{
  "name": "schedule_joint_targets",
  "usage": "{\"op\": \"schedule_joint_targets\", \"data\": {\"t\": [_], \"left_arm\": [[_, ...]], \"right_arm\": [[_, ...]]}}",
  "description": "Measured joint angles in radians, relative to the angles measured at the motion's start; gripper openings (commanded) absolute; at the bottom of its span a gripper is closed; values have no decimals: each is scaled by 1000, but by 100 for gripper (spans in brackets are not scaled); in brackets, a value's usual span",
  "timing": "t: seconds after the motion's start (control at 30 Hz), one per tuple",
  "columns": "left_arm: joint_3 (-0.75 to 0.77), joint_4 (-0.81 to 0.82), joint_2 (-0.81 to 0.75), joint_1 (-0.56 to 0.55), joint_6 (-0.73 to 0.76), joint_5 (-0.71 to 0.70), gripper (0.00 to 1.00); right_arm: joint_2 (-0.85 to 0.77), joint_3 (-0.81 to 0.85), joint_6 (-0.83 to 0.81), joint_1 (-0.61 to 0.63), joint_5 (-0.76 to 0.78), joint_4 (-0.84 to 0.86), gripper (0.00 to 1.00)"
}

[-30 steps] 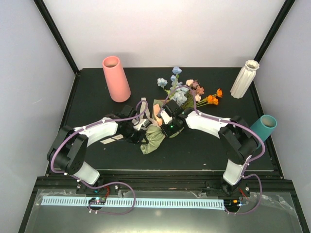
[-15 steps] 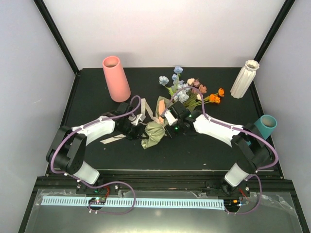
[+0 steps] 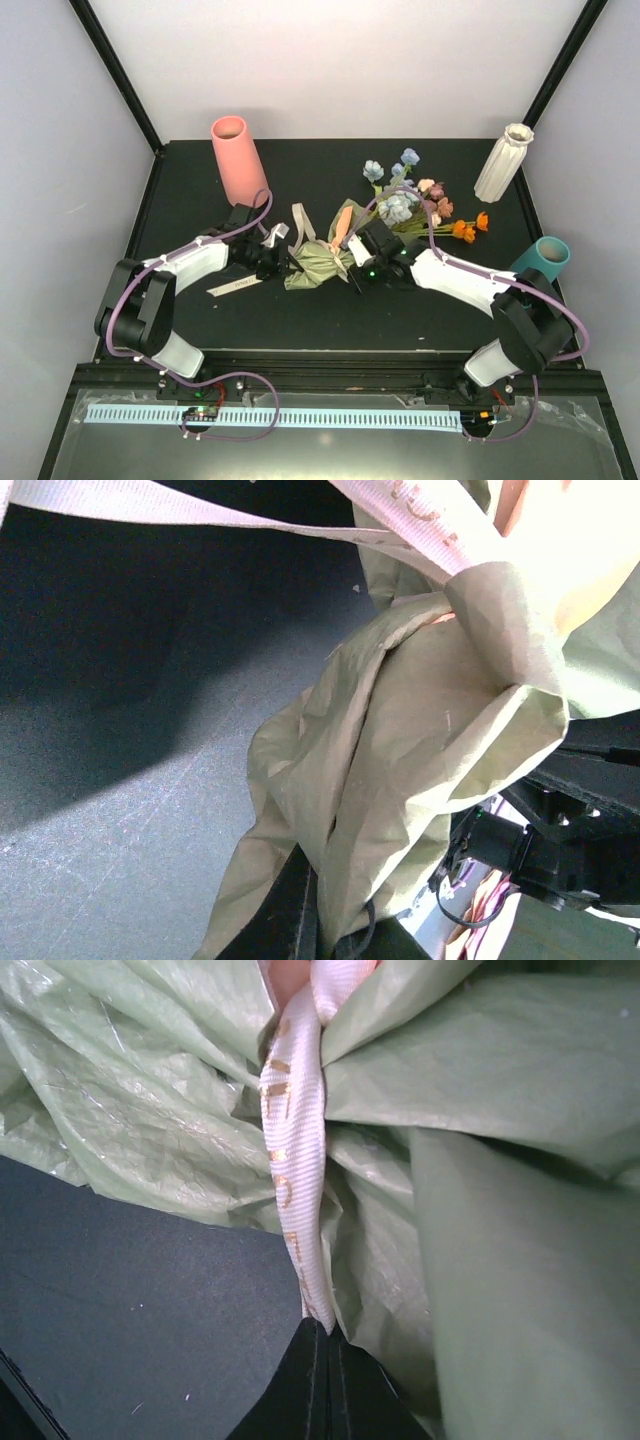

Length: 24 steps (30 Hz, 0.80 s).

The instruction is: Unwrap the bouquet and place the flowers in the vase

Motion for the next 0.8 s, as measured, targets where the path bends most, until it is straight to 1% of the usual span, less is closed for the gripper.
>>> {"op": "schedule_joint_targets", "data": {"t": [0.07, 0.13, 0.2, 0.27, 0.37, 0.5, 0.6, 0.8], "left_arm": [[2, -6, 4, 0, 24, 3, 2], [5, -19, 5, -1, 63, 3, 2], [10, -40, 6, -3, 114, -8, 1], [18, -68, 6, -11, 173, -20, 2], [19, -103, 6, -32, 237, -43, 2], [19, -128, 6, -61, 282, -62, 2], [14, -130, 6, -74, 294, -71, 2], [11, -131, 6, -80, 305, -80, 2]], "right_arm": [[-7, -2, 1, 0, 1, -3, 10], [-10, 2, 3, 0, 2, -13, 20], [-10, 13, 1, 0, 2, -47, 25], [-10, 31, 7, 0, 0, -76, 28], [-2, 108, 4, 0, -6, -112, 35], [34, 219, 6, 0, -19, -116, 37], [73, 273, 5, 0, -29, -119, 37], [170, 305, 5, 0, -27, -148, 37]]}}
